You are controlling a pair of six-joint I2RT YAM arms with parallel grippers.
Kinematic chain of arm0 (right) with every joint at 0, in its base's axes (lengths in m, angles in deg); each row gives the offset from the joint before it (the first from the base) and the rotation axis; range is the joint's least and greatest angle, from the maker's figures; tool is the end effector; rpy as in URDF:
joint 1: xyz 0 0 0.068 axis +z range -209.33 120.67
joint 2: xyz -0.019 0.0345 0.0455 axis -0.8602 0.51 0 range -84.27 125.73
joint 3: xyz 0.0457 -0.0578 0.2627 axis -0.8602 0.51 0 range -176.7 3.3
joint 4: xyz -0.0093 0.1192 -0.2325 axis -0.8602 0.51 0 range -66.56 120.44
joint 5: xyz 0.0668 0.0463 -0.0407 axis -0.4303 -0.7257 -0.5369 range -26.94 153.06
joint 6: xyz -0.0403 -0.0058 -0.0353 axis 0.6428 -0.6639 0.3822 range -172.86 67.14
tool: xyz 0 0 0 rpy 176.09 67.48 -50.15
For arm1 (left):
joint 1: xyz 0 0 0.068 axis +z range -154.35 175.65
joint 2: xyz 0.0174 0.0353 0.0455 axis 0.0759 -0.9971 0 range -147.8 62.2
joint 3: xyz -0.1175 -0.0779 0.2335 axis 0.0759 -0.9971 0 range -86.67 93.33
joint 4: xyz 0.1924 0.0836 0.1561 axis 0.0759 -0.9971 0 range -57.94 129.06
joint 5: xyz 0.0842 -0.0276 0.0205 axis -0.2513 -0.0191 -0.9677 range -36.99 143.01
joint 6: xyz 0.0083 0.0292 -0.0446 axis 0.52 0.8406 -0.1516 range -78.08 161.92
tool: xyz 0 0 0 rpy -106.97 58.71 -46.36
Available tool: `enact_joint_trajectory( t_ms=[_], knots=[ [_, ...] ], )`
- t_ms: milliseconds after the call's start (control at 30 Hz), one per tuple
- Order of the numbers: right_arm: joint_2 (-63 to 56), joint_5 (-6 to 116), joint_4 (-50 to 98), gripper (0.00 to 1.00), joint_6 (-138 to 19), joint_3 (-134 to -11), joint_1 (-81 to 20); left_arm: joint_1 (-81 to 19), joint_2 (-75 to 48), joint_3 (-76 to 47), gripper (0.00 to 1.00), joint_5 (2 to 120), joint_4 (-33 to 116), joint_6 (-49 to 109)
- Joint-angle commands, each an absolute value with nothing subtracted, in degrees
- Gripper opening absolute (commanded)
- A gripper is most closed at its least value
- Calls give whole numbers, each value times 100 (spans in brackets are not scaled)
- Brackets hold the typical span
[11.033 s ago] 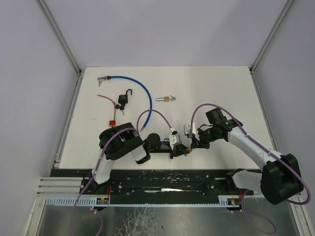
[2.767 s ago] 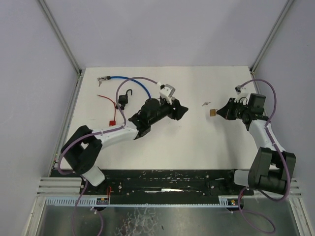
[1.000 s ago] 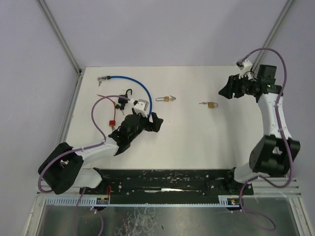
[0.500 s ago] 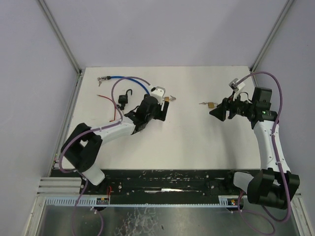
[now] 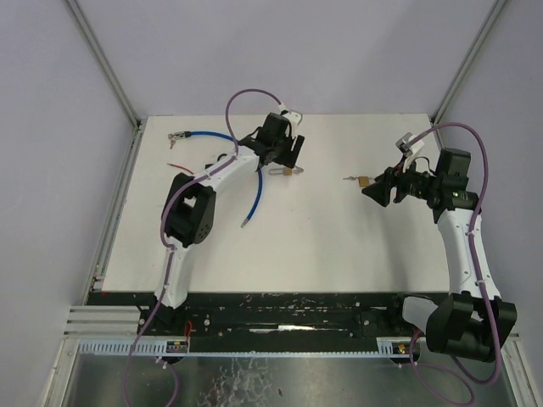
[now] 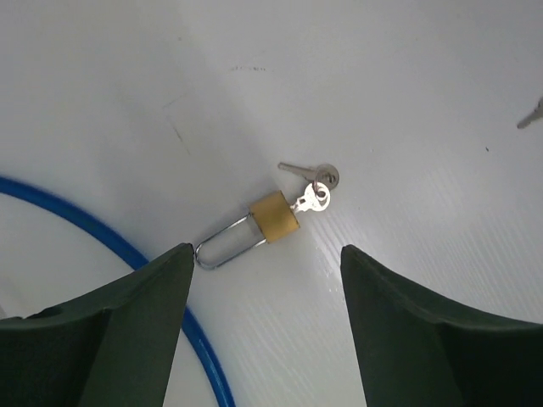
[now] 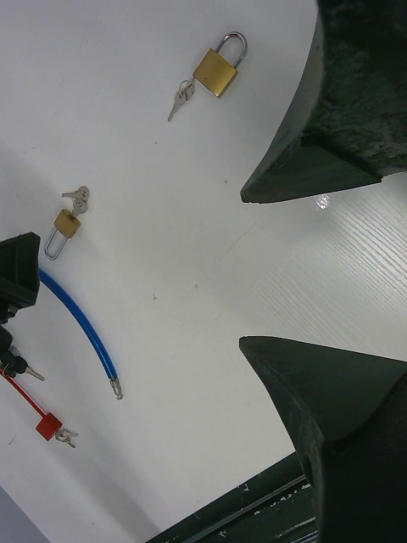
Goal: Lock with the key
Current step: Move the lock to the center of the board.
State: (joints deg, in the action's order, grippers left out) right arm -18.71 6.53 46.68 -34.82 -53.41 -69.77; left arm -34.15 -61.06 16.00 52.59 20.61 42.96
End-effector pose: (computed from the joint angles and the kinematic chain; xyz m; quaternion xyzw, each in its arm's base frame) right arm 0.2427 -0.0144 0.3258 -0.2799 0.7537 0.2968 0.5152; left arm 0.4344 -0.2484 0.2350 0.2385 0.8707 -0.1037 0.4175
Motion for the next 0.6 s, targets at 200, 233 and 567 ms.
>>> enact_joint_trajectory(
  t_ms=[200,233,567],
  knots=[
    [-1944,531,4444,70,-3459,-5368,-6971,-3450,-7217,2728,55,4486,1435,3243],
    [-1934,539,4449,70,-3457,-5361,-6963,-3450,-7262,2746,54,4424,1436,3180],
    [-1875,523,4427,69,-3467,-5339,-6971,-3450,-7672,3167,49,4349,1408,2857]
  ],
)
